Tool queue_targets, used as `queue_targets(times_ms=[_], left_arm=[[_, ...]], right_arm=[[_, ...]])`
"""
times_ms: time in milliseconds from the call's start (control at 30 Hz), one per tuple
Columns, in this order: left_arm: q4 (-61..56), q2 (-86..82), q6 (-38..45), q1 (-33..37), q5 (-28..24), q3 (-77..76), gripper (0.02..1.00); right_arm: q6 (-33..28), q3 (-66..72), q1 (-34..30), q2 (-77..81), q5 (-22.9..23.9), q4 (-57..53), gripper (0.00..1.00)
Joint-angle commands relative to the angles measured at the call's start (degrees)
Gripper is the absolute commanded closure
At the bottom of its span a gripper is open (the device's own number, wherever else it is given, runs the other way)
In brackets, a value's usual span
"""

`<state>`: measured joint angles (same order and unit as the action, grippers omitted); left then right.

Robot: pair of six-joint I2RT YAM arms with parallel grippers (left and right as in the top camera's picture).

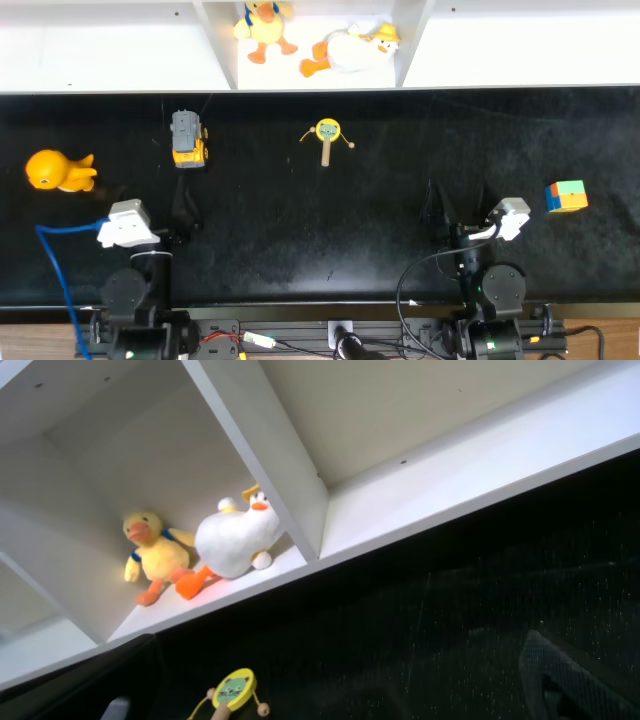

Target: Store Toys

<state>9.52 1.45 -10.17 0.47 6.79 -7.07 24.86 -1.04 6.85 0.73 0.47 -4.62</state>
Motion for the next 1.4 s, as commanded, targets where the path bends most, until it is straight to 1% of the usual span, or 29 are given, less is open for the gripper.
queue_targets(times_ms=[33, 133, 267, 333, 367, 433, 533, 700, 833, 933, 1000, 1033, 1133, 1233, 1300, 1400], left_arm=[[6.4, 3.4, 1.2, 0.2, 7.5, -12.7, 0.020], [12.5, 8.3, 0.8, 0.2, 13.5, -21.1, 0.020], [20.6, 17.0, -1.5, 0.2, 22.8, -31.7, 0.020], [24.5, 21.9, -1.7, 0.2, 26.3, -36.6, 0.023], [26.3, 24.3, -1.7, 0.2, 27.2, -38.8, 0.020], [28.1, 27.7, -1.7, 0.2, 26.8, -41.6, 0.020], [28.5, 30.9, -1.7, 0.2, 24.9, -43.2, 0.025], [31.2, 32.3, -1.7, 1.2, 24.8, -43.1, 0.023], [34.9, 32.3, -2.2, 4.4, 24.8, -43.0, 0.025], [36.3, 32.3, -3.1, 8.4, 24.8, -42.6, 0.027], [36.1, 32.3, -3.4, 11.8, 23.0, -42.5, 0.027], [35.9, 32.4, -3.1, 13.9, 21.3, -42.5, 0.025], [35.6, 33.0, 0.4, 20.4, 16.0, -42.5, 0.025], [34.6, 34.2, 2.8, 27.4, 11.9, -42.5, 0.027], [32.8, 35.7, 5.2, 32.3, 7.5, -42.5, 0.025], [29.4, 39.4, 8.5, 39.4, -0.6, -42.5, 0.023]], right_arm=[[0.2, 0.8, 0.2, -0.5, 0.6, 0.2, 0.007], [0.2, 0.8, 0.3, -0.5, 0.6, 0.2, 0.005], [0.2, 0.8, 0.3, -0.5, 0.6, 0.2, 0.005], [0.2, 0.8, 0.2, -0.5, 0.6, 0.2, 0.007], [0.2, 0.8, 0.3, -0.5, 0.6, 0.2, 0.005], [0.2, 0.8, 0.3, -0.5, 0.6, 0.2, 0.007], [0.2, 0.8, 0.3, -0.5, 0.6, 0.2, 0.007], [0.2, 0.8, 0.3, -0.5, 0.6, 0.2, 0.007], [0.2, 0.8, 0.3, -0.5, 0.6, 0.2, 0.005], [0.2, 0.8, 0.2, -0.5, 0.6, 0.2, 0.007], [0.2, 0.8, 0.3, -0.5, 0.6, 0.2, 0.007], [0.2, 0.8, 0.3, -0.5, 0.6, 0.2, 0.007], [0.2, 0.8, 0.2, -0.5, 0.6, 0.2, 0.005], [0.2, 0.8, 0.3, -0.5, 0.6, 0.2, 0.005], [0.2, 0.8, 0.3, -0.5, 0.6, 0.2, 0.005], [0.2, 0.8, 0.3, -0.5, 0.6, 0.2, 0.005]])
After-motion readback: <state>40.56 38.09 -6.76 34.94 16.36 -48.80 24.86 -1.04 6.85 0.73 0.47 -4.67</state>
